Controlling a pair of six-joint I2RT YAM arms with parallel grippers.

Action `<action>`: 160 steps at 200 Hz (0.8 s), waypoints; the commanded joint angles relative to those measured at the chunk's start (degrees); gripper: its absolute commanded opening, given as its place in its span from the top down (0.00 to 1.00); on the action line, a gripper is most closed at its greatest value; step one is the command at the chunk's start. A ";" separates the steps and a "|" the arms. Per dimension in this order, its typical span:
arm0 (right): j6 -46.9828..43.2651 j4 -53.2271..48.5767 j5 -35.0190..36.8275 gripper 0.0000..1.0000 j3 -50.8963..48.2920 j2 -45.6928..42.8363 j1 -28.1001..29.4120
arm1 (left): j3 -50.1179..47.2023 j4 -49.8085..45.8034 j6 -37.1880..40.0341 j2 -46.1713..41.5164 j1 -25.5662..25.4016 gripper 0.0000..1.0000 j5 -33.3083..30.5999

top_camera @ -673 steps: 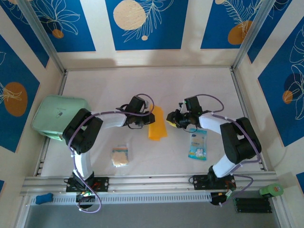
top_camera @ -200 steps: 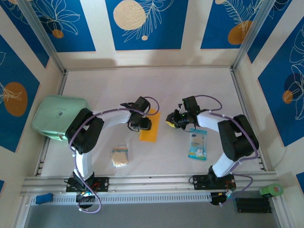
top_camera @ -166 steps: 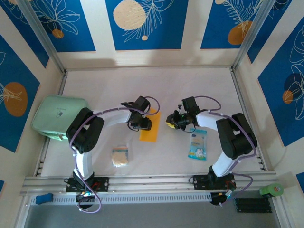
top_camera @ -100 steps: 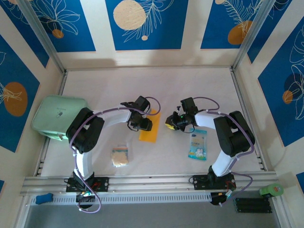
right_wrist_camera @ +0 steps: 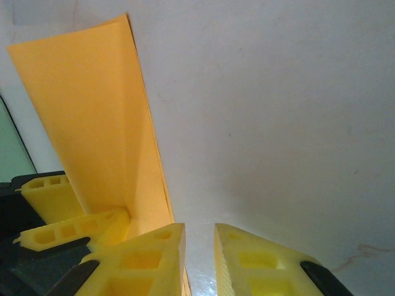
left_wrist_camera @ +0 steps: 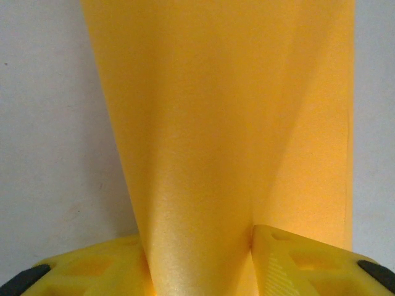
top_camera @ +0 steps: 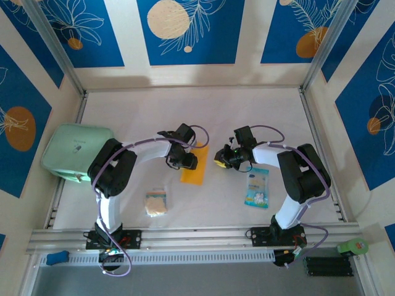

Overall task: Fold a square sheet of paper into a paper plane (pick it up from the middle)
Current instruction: Fold the paper in half at the center of the table, then hold the paper at the center of the table.

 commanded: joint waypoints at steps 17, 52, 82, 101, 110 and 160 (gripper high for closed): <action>-0.56 -0.02 -1.75 0.81 1.53 1.07 0.70 | -2.75 -1.50 -1.11 6.99 -0.14 0.52 1.64; -0.51 0.27 -1.97 0.81 1.73 1.11 1.20 | -2.83 -1.75 -1.16 7.34 -0.18 0.52 1.49; 0.05 1.52 -3.37 0.82 2.09 1.74 2.14 | -2.83 -2.08 -1.29 7.75 -0.18 0.52 1.54; 0.63 2.21 -3.98 0.83 2.60 2.42 2.86 | -2.70 -2.26 -1.94 8.13 -0.16 0.52 1.55; 1.06 2.79 -4.27 0.84 2.79 2.87 3.21 | -2.60 -2.30 -2.17 8.38 -0.15 0.52 1.55; 2.61 4.44 -5.59 0.87 4.67 5.56 4.75 | -2.38 -3.11 -2.97 9.10 -0.24 0.52 0.85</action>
